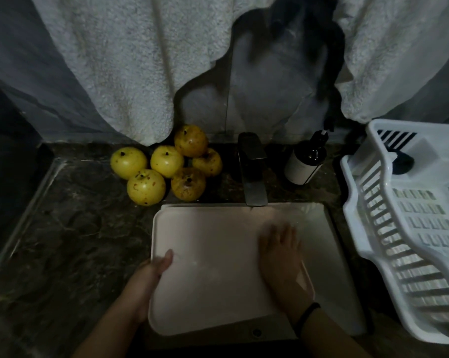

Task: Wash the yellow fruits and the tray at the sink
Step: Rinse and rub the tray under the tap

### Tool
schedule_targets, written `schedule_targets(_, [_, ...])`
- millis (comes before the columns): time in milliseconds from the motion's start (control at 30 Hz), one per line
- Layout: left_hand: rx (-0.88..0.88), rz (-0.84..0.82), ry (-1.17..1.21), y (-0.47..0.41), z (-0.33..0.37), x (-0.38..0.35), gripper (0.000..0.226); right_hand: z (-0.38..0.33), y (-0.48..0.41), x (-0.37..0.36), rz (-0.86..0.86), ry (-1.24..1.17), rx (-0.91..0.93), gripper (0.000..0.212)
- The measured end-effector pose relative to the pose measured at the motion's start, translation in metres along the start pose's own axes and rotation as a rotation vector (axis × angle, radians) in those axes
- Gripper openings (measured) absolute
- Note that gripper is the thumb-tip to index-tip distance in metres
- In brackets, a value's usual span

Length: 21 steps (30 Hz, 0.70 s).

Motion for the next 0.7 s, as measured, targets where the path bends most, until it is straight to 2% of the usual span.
schedule_targets(100, [-0.012, -0.007, 0.021, 0.000, 0.003, 0.002, 0.021, -0.029, 0.007, -0.002, -0.029, -0.055, 0.175, 0.075])
schedule_targets(133, [-0.015, -0.003, 0.021, -0.001, 0.004, 0.003, 0.020, -0.034, 0.009, 0.002, -0.054, -0.161, 0.202, 0.069])
schedule_targets(200, [-0.028, 0.002, 0.034, -0.001, 0.008, 0.003, 0.020, -0.036, 0.011, 0.025, -0.049, -0.420, 0.141, 0.043])
schedule_targets(233, [-0.033, 0.008, 0.036, -0.002, 0.010, 0.004, 0.021, -0.031, 0.008, 0.045, 0.037, -0.524, 0.077, 0.036])
schedule_targets(300, [-0.050, 0.006, 0.021, -0.002, 0.014, 0.005, 0.022, -0.026, 0.003, 0.088, 0.281, -0.604, 0.000, 0.039])
schedule_targets(367, [-0.076, -0.002, 0.007, -0.001, 0.021, 0.003, 0.020, -0.043, 0.004, 0.129, 0.499, -0.591, 0.124, 0.050])
schedule_targets(433, [-0.094, -0.023, 0.005, 0.001, 0.028, 0.000, 0.018, -0.065, 0.000, 0.155, 0.594, -0.502, 0.247, 0.057])
schedule_targets(600, [-0.115, -0.071, -0.021, 0.003, 0.039, -0.005, 0.022, -0.104, -0.033, 0.148, 0.305, -0.159, 0.324, 0.072])
schedule_targets(700, [-0.122, -0.106, -0.040, 0.004, 0.046, -0.008, 0.023, -0.107, -0.038, 0.139, 0.255, -0.013, 0.306, 0.075])
Point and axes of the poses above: each hand's wrist, its own y-axis away from the middle knuckle, its own x-axis out of the back of the hand, z = x × y, the point moved 10 cm from there along -y, towards the middle knuckle, and after that the axes turned 4 degrees about -x, right-handed, at the moved point
